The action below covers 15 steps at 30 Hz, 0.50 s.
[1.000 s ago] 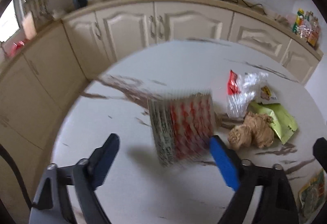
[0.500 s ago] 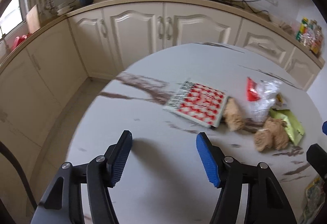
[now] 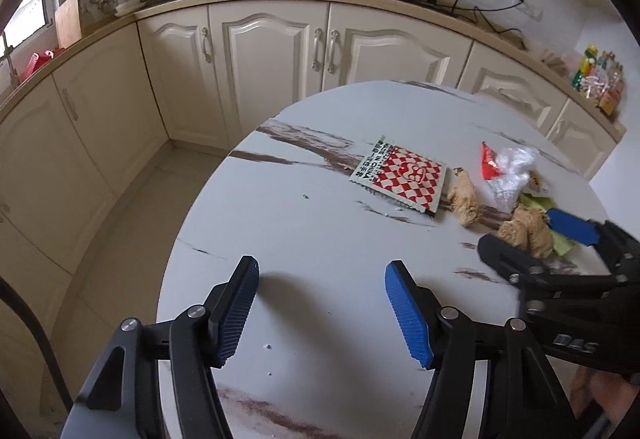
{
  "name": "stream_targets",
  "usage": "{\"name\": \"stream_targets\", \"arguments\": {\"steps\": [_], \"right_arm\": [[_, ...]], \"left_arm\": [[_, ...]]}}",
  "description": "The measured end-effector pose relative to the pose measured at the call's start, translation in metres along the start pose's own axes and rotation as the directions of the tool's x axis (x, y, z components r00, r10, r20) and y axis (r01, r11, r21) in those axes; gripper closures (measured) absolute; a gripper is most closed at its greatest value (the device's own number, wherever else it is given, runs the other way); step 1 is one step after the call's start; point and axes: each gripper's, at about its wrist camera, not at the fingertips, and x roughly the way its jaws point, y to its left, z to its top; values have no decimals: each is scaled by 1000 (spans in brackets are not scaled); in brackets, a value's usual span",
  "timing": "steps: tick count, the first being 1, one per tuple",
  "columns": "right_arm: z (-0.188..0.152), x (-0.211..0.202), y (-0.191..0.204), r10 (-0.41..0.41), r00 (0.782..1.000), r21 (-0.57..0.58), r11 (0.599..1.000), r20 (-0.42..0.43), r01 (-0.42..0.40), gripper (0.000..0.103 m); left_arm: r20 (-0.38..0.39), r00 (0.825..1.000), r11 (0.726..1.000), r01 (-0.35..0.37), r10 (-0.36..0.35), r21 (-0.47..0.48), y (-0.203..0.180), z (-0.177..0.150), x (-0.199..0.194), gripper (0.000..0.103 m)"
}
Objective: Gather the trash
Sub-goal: 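Grasp the large ginger root with the right tool while the left tool grasps a small ginger piece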
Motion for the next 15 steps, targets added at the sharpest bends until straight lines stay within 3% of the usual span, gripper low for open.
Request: {"name": "stream_targets", "arguments": {"steps": [2, 6, 15], "right_arm": [[-4, 4, -4, -3, 1000, 0, 1000, -13, 3, 8], [-10, -3, -11, -7, 1000, -11, 1000, 9, 8, 34], [-26, -32, -32, 100, 994, 27, 994, 48, -101, 41]], "left_arm": [[10, 1000, 1000, 6, -6, -3, 1, 0, -6, 40], [3, 999, 999, 33, -33, -3, -3, 2, -11, 39], [-2, 998, 996, 67, -67, 54, -24, 4, -19, 31]]}}
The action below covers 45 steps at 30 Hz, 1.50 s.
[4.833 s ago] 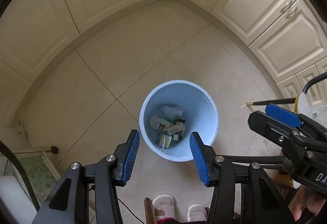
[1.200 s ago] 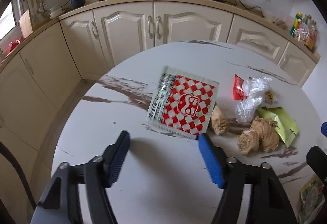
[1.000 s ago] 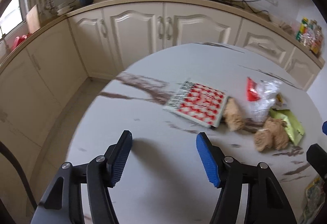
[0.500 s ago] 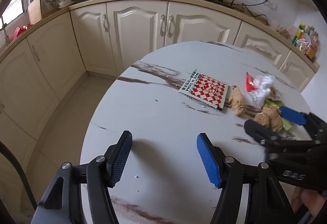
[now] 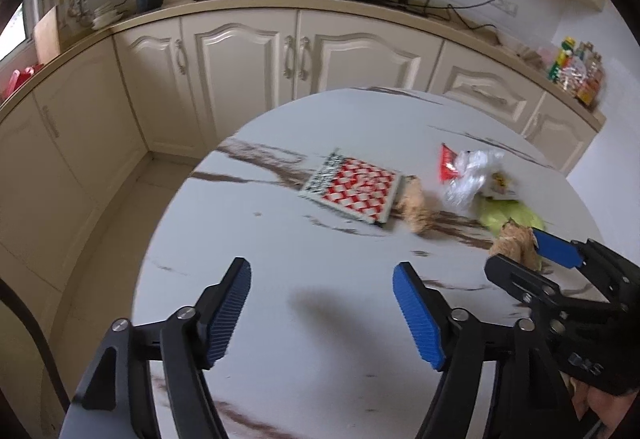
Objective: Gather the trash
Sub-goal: 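Grasp the large ginger root with the right tool while the left tool grasps a small ginger piece, then carry both ginger pieces from the table over the blue bin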
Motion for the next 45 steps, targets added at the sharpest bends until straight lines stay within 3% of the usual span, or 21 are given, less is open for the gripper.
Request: {"name": "stream_targets", "arguments": {"steps": [9, 16, 17, 19, 22, 26, 31, 37, 45], "right_arm": [[-11, -51, -33, 101, 987, 126, 985, 129, -117, 41], [-11, -49, -45, 74, 989, 143, 985, 128, -92, 41], [-12, -48, -46, 72, 989, 145, 985, 126, -90, 41], [-12, -46, -48, 69, 990, 151, 985, 125, -88, 41], [-13, -44, -51, 70, 990, 158, 983, 122, -89, 41], [-13, -43, -51, 69, 991, 160, 983, 116, -87, 41], [-15, -51, -44, 73, 990, 144, 985, 121, -90, 41], [-19, -73, -26, 69, 987, 119, 989, 143, -86, 41], [-30, -129, 22, 67, 974, 50, 996, 218, -80, 41]], "left_arm": [[-25, 1000, 997, 1, 1, 75, -41, 18, 24, 31], [-49, 998, 990, -20, 27, 138, -71, 37, 61, 34], [-59, 998, 990, -22, 31, 140, -73, 39, 66, 45], [-56, 998, 990, -26, 34, 141, -76, 43, 73, 52], [-63, 998, 991, 13, -4, 130, -76, 48, 79, 77], [-72, 997, 992, 44, -36, 119, -67, 48, 79, 82], [-60, 992, 990, 113, -108, 81, -49, 36, 58, 82], [16, 987, 986, 157, -158, 56, -29, 13, 1, 82], [178, 979, 994, 92, -102, 66, -10, -34, -102, 82]]}}
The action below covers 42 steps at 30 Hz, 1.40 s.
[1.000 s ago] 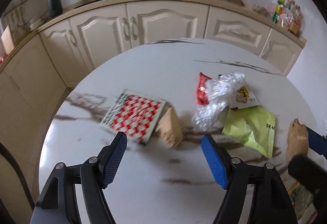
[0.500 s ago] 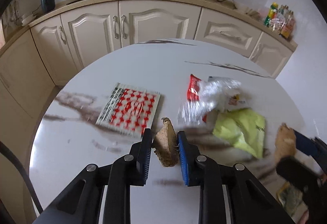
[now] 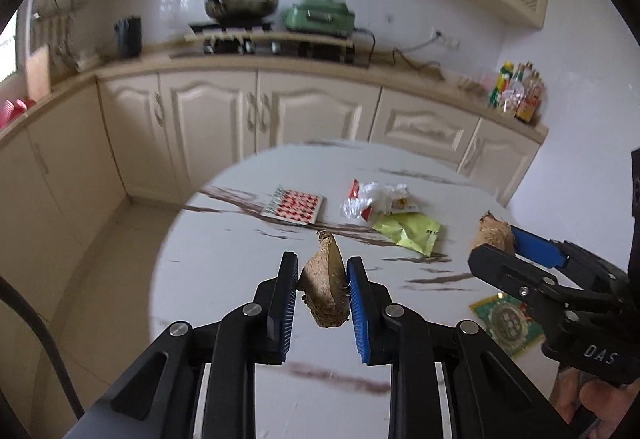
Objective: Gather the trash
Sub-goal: 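Carry both ginger pieces from the table over the blue bin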
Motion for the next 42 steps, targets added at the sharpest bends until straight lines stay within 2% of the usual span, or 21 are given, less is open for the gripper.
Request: {"name": "stream_targets", "arguments": {"steps": [5, 8, 11, 16, 23, 27, 29, 35, 37, 40, 42], "right_arm": [[-1, -38, 52, -2, 998, -75, 997, 59, 7, 41], [-2, -60, 90, -14, 993, -134, 991, 115, 30, 41], [-5, -77, 130, -4, 986, -185, 982, 166, 35, 41], [-17, -90, 204, 51, 975, -278, 961, 217, 11, 41], [-34, -96, 295, 145, 959, -383, 923, 243, -43, 41], [-39, -84, 330, 178, 956, -421, 905, 233, -65, 41], [-42, -75, 349, 193, 954, -446, 892, 228, -74, 41], [-54, -43, 385, 225, 955, -489, 866, 193, -105, 41], [-57, -27, 391, 235, 956, -494, 861, 176, -121, 41], [-60, 6, 396, 242, 961, -495, 856, 134, -146, 40], [-63, 33, 399, 239, 967, -495, 853, 88, -165, 40]], "left_arm": [[86, 995, 999, -41, 42, -14, 12, -24, -68, 82], [150, 982, 993, -114, 116, -23, 21, -43, -116, 82], [202, 961, 982, -182, 188, -51, 34, -65, -163, 82], [264, 911, 948, -298, 317, -112, 61, -102, -228, 82], [337, 819, 884, -407, 465, -229, 95, -153, -308, 82], [343, 779, 849, -453, 525, -273, 103, -177, -323, 82], [346, 765, 838, -463, 543, -289, 104, -185, -322, 82], [299, 749, 801, -502, 591, -325, 115, -193, -279, 82], [274, 748, 789, -516, 604, -332, 128, -181, -254, 82], [228, 728, 753, -562, 647, -342, 147, -174, -222, 82], [184, 728, 737, -583, 661, -343, 160, -162, -192, 82]]}}
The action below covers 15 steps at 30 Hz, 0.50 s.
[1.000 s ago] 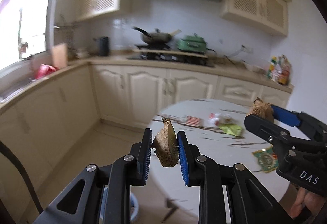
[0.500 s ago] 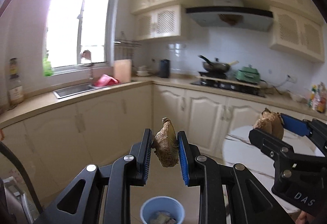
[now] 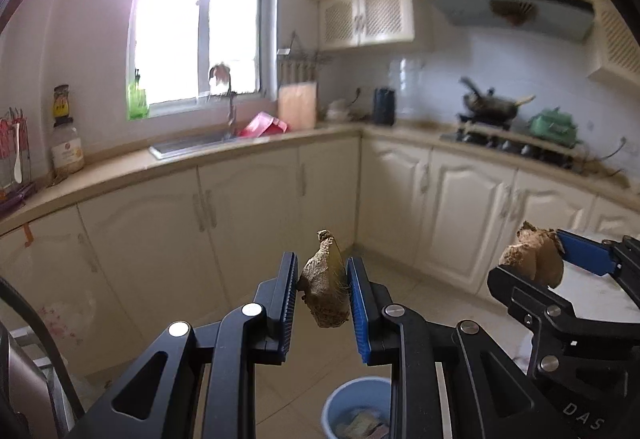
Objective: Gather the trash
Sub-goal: 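Carry both ginger pieces from the table over the blue bin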
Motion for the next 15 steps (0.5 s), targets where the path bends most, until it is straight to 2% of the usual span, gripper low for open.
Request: {"name": "stream_targets", "arguments": {"steps": [4, 7, 11, 15], "right_arm": [[-24, 64, -2, 52, 993, 17, 999, -101, -51, 40], [-48, 112, -9, 88, 978, 51, 995, -191, -80, 41], [-96, 179, -23, 140, 933, 124, 987, -331, -104, 41], [-145, 231, -37, 185, 877, 200, 974, -444, -104, 40]], "left_arm": [[-132, 991, 1000, -17, 19, 14, -18, -13, 68, 81], [-261, 965, 1000, 5, -5, 0, -28, -27, 124, 81], [-412, 910, 999, 29, -36, -24, -40, -59, 190, 81], [-560, 820, 991, 68, -120, -113, -52, -91, 253, 81]]}}
